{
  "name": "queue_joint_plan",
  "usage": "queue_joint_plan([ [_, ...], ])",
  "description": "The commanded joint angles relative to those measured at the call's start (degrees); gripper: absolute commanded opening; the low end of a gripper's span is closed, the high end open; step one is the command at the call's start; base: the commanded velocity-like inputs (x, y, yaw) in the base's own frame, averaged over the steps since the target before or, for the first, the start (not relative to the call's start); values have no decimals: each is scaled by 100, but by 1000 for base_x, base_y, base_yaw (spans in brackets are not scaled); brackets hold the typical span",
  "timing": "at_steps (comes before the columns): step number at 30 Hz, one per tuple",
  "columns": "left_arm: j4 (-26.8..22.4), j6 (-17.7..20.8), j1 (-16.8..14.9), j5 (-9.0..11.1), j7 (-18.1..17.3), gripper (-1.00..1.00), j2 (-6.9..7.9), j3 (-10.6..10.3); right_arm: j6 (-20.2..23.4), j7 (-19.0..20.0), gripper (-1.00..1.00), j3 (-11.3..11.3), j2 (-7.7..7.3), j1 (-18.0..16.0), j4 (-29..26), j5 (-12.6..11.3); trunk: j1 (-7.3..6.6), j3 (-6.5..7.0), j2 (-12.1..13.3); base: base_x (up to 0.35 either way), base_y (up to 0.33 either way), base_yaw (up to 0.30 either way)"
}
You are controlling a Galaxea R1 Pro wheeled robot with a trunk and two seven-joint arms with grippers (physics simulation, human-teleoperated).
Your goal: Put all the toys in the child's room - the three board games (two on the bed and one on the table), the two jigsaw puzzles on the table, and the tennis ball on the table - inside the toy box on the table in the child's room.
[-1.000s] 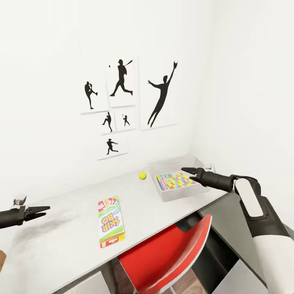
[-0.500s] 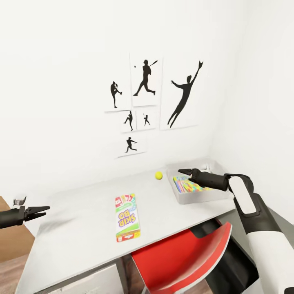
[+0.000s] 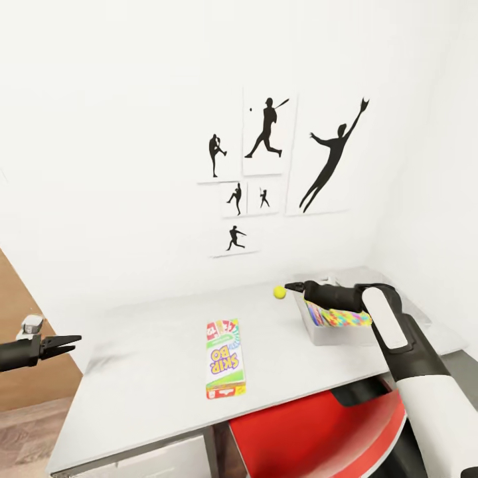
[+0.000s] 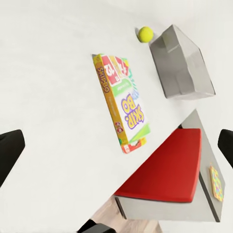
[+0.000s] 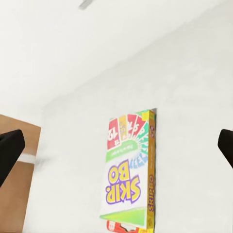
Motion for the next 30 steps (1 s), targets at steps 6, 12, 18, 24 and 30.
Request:
queue_joint_plan([
  [6, 0, 52, -10, -60, -42, 100, 13, 46, 15, -1677, 100, 428, 479, -525, 844, 33, 4, 0, -13, 2, 0, 105],
  [12, 0, 51, -10, -60, -42, 100, 21, 58, 15, -2736, 100, 963, 991, -985, 1842, 38, 4, 1, -13, 0, 0, 7],
  [18, 0, 52, -10, -60, -42, 100, 23, 58, 15, -2847, 100, 1005, 1020, -1034, 1959, 25, 4, 1, -13, 0, 1, 0],
  [24, 0, 57, -10, -60, -42, 100, 23, 59, 15, -2841, 100, 1016, 1040, -1039, 1992, -3, 4, 1, -13, 0, 94, 0],
  [30, 2, 52, -10, -60, -42, 100, 23, 59, 15, -2831, 100, 1054, 1068, -1039, 2053, 6, 4, 1, -13, 0, 22, 0],
])
